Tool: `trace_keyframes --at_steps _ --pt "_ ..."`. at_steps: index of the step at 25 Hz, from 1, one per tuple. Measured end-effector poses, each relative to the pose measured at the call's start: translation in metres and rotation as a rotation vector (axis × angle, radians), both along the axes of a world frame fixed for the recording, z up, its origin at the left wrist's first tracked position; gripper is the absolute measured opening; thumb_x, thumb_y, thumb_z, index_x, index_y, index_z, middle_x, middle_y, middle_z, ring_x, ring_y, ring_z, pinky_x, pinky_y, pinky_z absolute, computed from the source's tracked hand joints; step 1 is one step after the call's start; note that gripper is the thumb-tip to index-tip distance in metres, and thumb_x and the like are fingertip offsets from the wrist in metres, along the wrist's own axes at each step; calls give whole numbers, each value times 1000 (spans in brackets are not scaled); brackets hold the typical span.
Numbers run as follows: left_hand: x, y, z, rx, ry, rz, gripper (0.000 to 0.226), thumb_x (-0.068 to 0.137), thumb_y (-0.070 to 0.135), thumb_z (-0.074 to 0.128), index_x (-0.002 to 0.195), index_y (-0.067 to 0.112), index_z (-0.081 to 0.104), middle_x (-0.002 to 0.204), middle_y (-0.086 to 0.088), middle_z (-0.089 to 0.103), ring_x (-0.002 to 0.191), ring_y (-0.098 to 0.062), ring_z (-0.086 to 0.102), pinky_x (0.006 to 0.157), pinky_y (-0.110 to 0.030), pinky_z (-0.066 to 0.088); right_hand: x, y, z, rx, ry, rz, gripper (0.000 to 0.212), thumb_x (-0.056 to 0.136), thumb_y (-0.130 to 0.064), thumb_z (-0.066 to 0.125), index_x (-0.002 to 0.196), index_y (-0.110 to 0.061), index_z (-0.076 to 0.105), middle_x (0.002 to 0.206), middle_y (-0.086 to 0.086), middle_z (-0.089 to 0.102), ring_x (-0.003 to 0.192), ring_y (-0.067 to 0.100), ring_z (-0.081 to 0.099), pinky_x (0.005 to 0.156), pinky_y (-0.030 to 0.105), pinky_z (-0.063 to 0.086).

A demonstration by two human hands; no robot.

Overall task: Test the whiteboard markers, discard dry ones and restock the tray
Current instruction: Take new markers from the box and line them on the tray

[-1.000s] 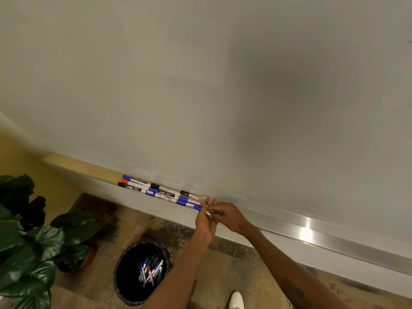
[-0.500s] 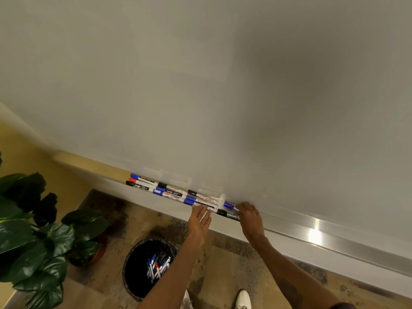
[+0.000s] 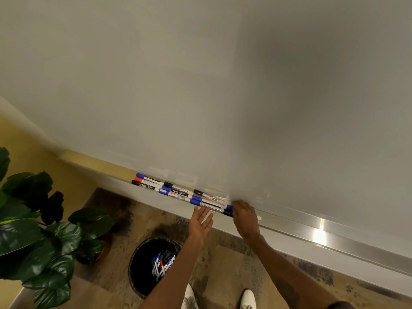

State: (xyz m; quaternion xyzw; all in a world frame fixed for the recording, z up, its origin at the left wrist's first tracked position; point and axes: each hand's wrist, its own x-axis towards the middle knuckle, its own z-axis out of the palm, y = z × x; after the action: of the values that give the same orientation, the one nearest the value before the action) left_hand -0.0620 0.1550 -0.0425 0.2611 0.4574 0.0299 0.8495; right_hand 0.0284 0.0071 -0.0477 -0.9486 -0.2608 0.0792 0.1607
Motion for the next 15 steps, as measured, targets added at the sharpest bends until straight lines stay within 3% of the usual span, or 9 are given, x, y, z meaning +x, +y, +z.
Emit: trace_keyframes --at_steps 4,8,15 --pt "-8 7 13 56 11 -22 54 104 48 36 140 11 49 140 -7 56 132 -32 51 118 -46 32 -6 37 8 96 160 169 48 104 -30 43 149 -13 40 153 6 41 141 24 39 118 37 27" --pt "-17 21 20 87 33 -23 53 105 46 34 141 10 49 142 -8 55 134 -32 49 118 -46 32 -13 58 -3 -12 206 264 61 104 -40 37 156 -16 16 164 2 15 152 19 13 122 33 6" --pt "-23 35 18 92 22 -43 53 104 46 37 141 11 49 143 -9 55 131 -32 51 116 -45 35 -21 56 -8 -36 200 241 60 103 -37 42 156 -18 21 163 2 20 151 18 15 123 35 8"
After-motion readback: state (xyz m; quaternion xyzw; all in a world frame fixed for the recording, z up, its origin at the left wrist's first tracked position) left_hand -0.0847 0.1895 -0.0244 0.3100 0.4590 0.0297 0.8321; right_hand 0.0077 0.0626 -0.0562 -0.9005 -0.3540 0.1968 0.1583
